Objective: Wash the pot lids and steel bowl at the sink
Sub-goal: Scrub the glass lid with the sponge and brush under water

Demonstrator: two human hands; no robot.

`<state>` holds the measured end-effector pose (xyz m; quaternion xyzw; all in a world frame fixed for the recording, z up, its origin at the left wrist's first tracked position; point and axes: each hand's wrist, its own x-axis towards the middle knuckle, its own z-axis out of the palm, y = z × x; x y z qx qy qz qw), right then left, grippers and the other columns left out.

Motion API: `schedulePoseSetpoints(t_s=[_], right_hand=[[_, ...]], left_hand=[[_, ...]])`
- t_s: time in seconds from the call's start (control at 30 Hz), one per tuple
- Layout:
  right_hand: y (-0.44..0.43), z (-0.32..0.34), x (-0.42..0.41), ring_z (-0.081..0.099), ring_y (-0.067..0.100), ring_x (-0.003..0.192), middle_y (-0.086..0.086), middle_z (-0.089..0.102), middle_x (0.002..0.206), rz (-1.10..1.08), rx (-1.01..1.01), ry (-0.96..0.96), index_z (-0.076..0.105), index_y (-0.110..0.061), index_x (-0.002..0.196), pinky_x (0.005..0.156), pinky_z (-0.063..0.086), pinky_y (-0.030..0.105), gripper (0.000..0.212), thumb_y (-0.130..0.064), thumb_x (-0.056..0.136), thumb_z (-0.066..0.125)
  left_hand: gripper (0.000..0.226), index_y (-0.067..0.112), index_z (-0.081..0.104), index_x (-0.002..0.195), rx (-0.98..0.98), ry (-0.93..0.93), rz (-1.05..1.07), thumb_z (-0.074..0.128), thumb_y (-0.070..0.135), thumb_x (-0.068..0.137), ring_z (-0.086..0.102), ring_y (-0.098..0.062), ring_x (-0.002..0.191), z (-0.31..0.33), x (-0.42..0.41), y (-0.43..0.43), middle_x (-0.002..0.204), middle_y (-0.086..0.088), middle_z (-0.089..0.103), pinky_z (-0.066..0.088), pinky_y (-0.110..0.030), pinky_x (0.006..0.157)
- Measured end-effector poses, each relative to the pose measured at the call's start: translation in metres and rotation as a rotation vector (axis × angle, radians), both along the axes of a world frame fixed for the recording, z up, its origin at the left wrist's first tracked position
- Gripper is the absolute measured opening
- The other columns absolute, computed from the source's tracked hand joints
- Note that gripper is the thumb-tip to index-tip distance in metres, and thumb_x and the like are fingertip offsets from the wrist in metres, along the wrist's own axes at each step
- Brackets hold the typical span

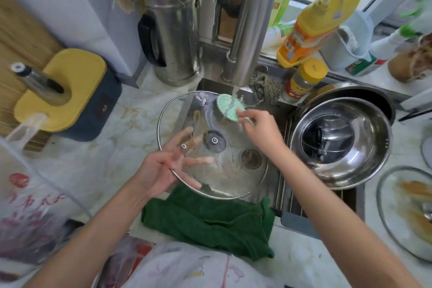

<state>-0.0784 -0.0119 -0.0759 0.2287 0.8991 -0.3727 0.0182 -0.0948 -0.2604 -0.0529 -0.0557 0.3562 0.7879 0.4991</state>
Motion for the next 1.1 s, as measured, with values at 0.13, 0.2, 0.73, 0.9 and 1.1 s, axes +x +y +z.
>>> schedulePoseSetpoints(t_s=[0.13, 0.2, 0.73, 0.9, 1.1], right_hand=[[-0.029, 0.001, 0.021, 0.066, 0.0, 0.082, -0.005, 0.074, 0.094, 0.26, -0.259, -0.045, 0.073, -0.015, 0.108, 0.081, 0.053, 0.028, 0.021, -0.014, 0.089, 0.064], [-0.01, -0.001, 0.029, 0.067, 0.005, 0.089, -0.002, 0.074, 0.104, 0.29, -0.203, -0.089, 0.073, -0.019, 0.109, 0.087, 0.053, 0.035, 0.022, -0.015, 0.09, 0.063], [-0.007, -0.028, -0.003, 0.066, 0.022, 0.103, 0.004, 0.071, 0.111, -0.102, -0.029, -0.009, 0.072, -0.014, 0.111, 0.083, 0.047, 0.024, 0.024, -0.02, 0.091, 0.061], [-0.062, -0.004, 0.018, 0.065, 0.007, 0.088, -0.009, 0.068, 0.105, 0.161, -0.463, 0.007, 0.071, -0.012, 0.112, 0.08, 0.051, 0.024, 0.023, -0.011, 0.09, 0.063], [-0.029, -0.027, 0.014, 0.067, 0.018, 0.099, -0.005, 0.071, 0.112, -0.012, -0.135, -0.064, 0.071, -0.024, 0.113, 0.088, 0.052, 0.034, 0.024, -0.024, 0.093, 0.059]], left_hand=[[0.073, -0.016, 0.036, 0.105, -0.144, -0.006, 0.068, 0.065, 0.005, 0.041, 0.067, -0.039, 0.075, -0.01, -0.005, 0.001, 0.091, -0.023, 0.064, 0.058, -0.046, 0.05], [0.082, -0.005, 0.046, 0.106, -0.107, -0.018, 0.092, 0.075, 0.008, 0.03, 0.062, -0.046, 0.095, -0.016, -0.007, -0.004, 0.108, -0.024, 0.056, 0.058, -0.056, 0.062], [0.116, 0.024, 0.026, 0.151, -0.167, 0.067, -0.004, 0.058, 0.008, 0.04, 0.058, -0.046, 0.115, -0.012, -0.01, 0.022, 0.15, -0.003, 0.04, 0.057, -0.059, 0.061], [0.105, -0.008, 0.038, 0.139, -0.21, 0.037, 0.069, 0.055, 0.001, 0.036, 0.067, -0.034, 0.1, -0.02, -0.015, 0.019, 0.129, -0.018, 0.057, 0.057, -0.056, 0.056], [0.109, 0.025, 0.036, 0.147, -0.147, 0.058, 0.055, 0.052, 0.0, 0.041, 0.058, -0.045, 0.116, -0.026, -0.014, 0.011, 0.146, -0.002, 0.045, 0.057, -0.059, 0.061]])
